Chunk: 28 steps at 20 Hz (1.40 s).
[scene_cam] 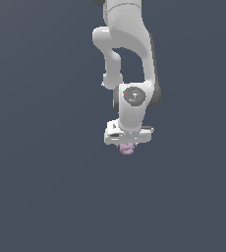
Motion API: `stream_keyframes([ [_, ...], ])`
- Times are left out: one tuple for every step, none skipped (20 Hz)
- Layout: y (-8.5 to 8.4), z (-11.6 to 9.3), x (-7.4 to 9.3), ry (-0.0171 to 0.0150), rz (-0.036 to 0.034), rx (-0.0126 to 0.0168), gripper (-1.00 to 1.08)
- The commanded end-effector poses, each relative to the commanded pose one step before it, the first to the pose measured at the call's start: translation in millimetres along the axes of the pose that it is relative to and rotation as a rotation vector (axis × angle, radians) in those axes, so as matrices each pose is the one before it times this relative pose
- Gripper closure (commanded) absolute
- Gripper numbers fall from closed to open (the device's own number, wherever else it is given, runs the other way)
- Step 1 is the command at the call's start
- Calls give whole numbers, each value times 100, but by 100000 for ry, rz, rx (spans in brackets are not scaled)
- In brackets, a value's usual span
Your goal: Pick up the object and move it to a goal position.
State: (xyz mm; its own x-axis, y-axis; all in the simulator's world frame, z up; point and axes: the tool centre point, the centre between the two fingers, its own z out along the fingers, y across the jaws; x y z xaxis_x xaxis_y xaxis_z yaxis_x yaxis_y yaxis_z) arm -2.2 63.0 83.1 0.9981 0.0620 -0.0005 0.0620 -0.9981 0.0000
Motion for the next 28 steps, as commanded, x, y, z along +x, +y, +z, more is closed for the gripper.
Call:
stream_keyframes([
  [95,-1782,-459,113,1,3,108],
  [44,-812,-224,0,0,0,108],
  [47,-869,-239,0,0,0,108],
  [50,-925,-253,0,0,0,108],
  [52,-976,-266,0,0,0,108],
  [54,-1010,-274,0,0,0,108],
  [54,-1025,-276,0,0,0,108],
  [55,-1041,-279,0,0,0,108],
  [55,-1058,-282,0,0,0,108],
  [56,-1078,-286,0,0,0,108],
  [57,-1099,-289,0,0,0,108],
  [58,-1123,-294,0,0,0,108],
  [59,-1151,-299,0,0,0,108],
  [60,-1182,-304,0,0,0,108],
  [53,-1172,-296,-41,-21,17,108],
  [60,-1174,-297,0,0,0,108],
  [58,-1147,-287,0,0,0,108],
  [57,-1120,-278,0,0,0,108],
  [55,-1092,-267,0,0,0,108],
  [54,-1064,-256,0,0,0,108],
  [53,-1032,-245,0,0,0,108],
  [51,-996,-234,0,0,0,108],
  [49,-955,-222,0,0,0,108],
  [47,-910,-210,0,0,0,108],
  [45,-867,-195,0,0,0,108],
  [42,-821,-179,0,0,0,108],
  [40,-770,-161,0,0,0,108],
  [37,-713,-144,0,0,0,108],
])
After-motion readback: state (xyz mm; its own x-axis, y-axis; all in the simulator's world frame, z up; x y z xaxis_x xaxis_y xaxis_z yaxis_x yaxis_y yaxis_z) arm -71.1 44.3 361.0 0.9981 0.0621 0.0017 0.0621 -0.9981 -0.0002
